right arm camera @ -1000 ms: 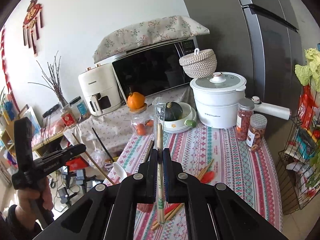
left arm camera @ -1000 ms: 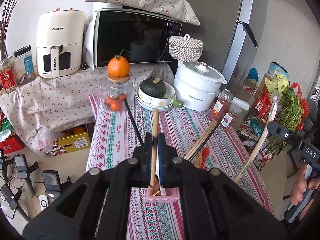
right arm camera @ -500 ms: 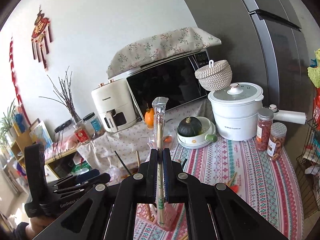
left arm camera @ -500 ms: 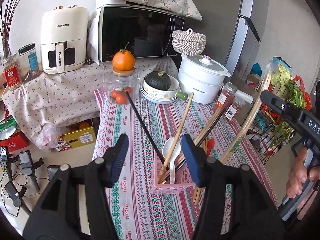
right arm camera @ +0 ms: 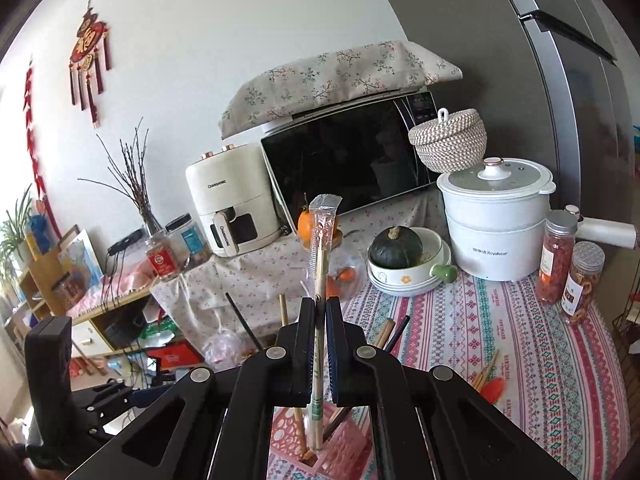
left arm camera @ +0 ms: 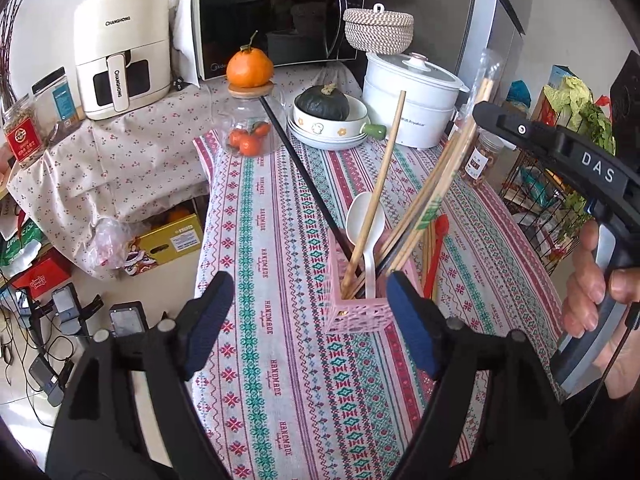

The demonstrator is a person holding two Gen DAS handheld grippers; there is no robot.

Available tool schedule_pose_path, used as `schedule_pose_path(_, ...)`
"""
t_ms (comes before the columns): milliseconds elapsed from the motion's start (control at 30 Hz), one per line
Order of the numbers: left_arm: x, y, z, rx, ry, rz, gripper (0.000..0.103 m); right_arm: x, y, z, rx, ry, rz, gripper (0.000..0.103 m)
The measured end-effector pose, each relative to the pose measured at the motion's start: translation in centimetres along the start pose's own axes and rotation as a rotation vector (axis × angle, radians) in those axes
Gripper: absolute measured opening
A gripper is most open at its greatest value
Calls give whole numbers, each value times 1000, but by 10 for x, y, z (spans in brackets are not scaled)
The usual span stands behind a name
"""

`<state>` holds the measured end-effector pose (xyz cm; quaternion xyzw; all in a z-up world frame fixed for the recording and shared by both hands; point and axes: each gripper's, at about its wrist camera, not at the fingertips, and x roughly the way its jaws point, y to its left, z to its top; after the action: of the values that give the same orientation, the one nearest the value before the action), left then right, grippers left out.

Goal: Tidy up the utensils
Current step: 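Lower both held items into the pink basket and open both tools, then lower the left tool onto the red plastic spoon and close on it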

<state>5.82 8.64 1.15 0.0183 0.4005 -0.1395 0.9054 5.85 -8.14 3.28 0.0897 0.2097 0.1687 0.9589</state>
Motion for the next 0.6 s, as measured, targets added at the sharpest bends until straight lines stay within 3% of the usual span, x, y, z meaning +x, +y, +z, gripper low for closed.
schedule_pose_path(200,3,-2,-1,-9,24,-17,81,5,-1,-7,6,51,14,12)
schedule_pose_path(300,2,-6,-2,-5,27,-32,81,-6,-7,-3,16,51,19,23)
schedule_pose_path(367,0,-10,-3,2,32,-46,83,-15,-16,-1,29,57,10,41)
schedule_pose_path(600,1,-29,-7,27,75,-82,85,-44,-52,-2,46,139,-87,65)
